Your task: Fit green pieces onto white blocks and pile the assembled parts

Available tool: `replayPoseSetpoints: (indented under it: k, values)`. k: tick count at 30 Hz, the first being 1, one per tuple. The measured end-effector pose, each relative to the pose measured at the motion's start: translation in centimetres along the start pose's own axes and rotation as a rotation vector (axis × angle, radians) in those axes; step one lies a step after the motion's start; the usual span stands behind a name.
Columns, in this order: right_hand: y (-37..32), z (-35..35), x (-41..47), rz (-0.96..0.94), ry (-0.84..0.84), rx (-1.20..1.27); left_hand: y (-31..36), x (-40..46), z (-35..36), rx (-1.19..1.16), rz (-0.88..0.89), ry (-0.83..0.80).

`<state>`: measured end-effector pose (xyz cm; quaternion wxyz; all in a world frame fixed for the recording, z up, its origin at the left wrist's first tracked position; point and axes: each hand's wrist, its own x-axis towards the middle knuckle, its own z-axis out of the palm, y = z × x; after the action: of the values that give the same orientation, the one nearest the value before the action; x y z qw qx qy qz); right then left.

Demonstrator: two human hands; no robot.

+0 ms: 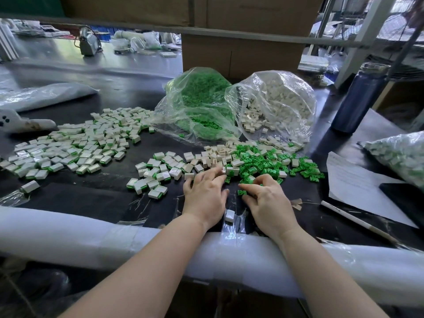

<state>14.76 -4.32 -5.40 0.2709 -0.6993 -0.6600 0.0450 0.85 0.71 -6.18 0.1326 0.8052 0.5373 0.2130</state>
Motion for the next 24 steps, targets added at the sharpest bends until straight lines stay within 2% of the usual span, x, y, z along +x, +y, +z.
replayPoseSetpoints:
  k: [3,6,13,20,24]
  values:
    - [-0.12,0.01,-0.01,0.000,-0.020,-0.031,0.15,-0.23,-0.30,-0.053,0.023,0.122]
    - [-0.13,-0.08,0.01,0.026,-0.009,0.000,0.23,-0.34,-0.58,-0.080,0.001,0.170]
    - [-0.15,-0.34,-0.11,0.041,0.017,0.059,0.03,0.06,-0.05,0.084,-0.059,-0.033]
    - [-0.12,-0.53,-0.14,0.046,0.037,0.151,0.05,-0.17,-0.41,-0.070,-0.055,0.115]
    - [0.06,-0.60,-0.29,0.063,0.064,0.209,0.03,0.01,-0.36,-0.068,-0.107,0.089]
